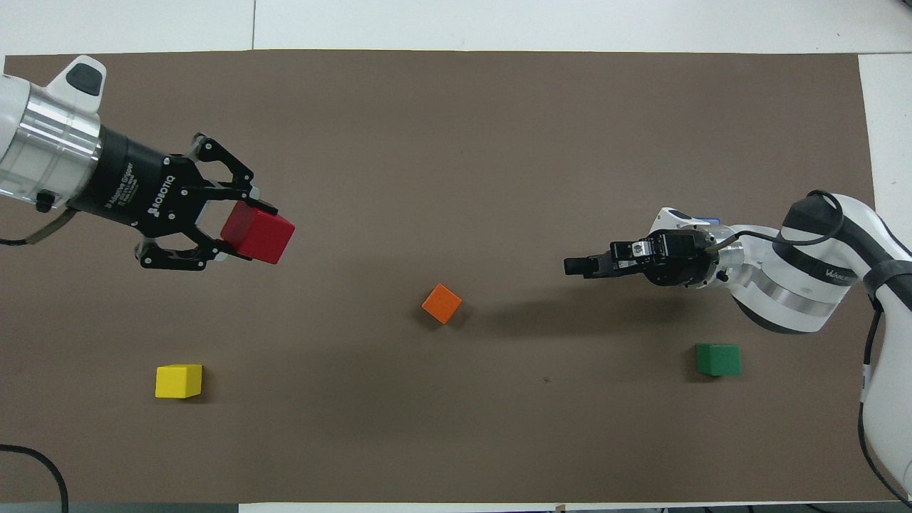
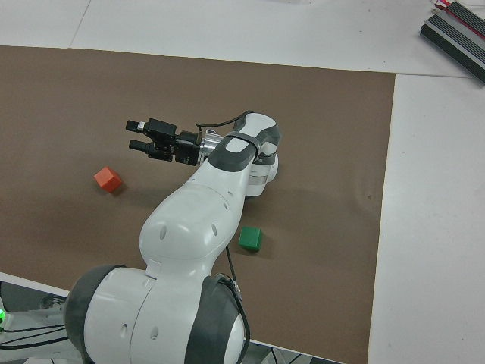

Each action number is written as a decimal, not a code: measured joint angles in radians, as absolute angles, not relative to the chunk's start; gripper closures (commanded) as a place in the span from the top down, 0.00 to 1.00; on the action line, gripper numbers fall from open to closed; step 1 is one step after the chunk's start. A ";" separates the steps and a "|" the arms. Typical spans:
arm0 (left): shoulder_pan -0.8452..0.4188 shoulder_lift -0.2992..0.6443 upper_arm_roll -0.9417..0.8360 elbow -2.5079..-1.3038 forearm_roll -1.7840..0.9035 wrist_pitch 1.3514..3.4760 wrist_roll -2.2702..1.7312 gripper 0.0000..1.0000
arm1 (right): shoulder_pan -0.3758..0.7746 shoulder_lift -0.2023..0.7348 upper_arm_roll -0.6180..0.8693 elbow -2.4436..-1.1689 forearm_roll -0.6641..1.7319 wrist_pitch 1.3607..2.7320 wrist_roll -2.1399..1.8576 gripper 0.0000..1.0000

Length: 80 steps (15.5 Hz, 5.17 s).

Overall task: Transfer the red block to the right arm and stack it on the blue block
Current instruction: 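Lift the red block with the left gripper while the right gripper approaches, then close the right gripper on the red block held by the left gripper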

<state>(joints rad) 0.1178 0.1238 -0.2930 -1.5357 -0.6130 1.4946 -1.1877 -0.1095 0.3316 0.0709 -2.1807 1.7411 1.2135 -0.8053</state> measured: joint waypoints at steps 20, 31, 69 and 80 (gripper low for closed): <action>-0.178 -0.023 -0.363 -1.965 -1.042 2.260 -1.730 0.00 | 0.017 0.332 0.068 -2.247 1.807 1.239 -0.798 1.00; -0.284 -0.061 -0.363 -2.101 -1.186 2.386 -1.520 0.00 | 0.015 0.329 0.067 -2.259 1.807 1.239 -0.798 1.00; -0.386 -0.063 -0.362 -2.141 -1.269 2.548 -1.516 0.00 | 0.098 0.325 0.071 -2.267 1.900 1.315 -0.819 0.99; -0.386 -0.063 -0.362 -2.141 -1.270 2.548 -1.516 0.00 | 0.074 0.323 0.068 -2.301 1.900 1.224 -0.859 1.00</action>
